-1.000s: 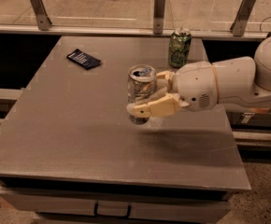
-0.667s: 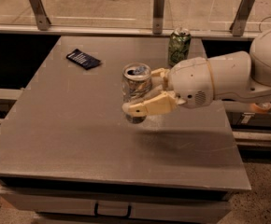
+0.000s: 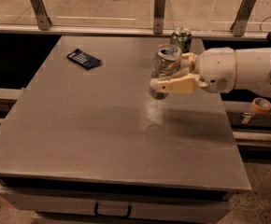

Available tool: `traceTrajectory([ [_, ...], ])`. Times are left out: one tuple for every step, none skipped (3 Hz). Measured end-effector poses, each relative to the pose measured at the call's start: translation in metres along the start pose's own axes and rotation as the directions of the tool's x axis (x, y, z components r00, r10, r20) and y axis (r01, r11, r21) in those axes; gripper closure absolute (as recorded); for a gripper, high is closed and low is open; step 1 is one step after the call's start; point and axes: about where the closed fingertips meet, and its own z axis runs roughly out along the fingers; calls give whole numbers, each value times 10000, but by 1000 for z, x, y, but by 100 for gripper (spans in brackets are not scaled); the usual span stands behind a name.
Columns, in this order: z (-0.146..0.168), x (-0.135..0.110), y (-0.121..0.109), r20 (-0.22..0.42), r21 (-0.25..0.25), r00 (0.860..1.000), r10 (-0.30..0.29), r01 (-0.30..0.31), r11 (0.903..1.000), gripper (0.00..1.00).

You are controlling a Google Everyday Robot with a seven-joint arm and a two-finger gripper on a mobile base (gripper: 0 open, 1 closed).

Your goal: Move redbull can near green can

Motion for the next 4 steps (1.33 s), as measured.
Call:
traceTrajectory([
  [-29, 1, -54, 297, 719, 9987, -413, 391, 9966, 100],
  [-38, -13, -64, 423, 969, 9968, -685, 642, 9932, 100],
  [-36, -11, -62, 416, 907, 9970, -650, 610, 9940, 100],
  [-42, -10, -81, 516, 1464, 9953, -814, 731, 9865, 100],
])
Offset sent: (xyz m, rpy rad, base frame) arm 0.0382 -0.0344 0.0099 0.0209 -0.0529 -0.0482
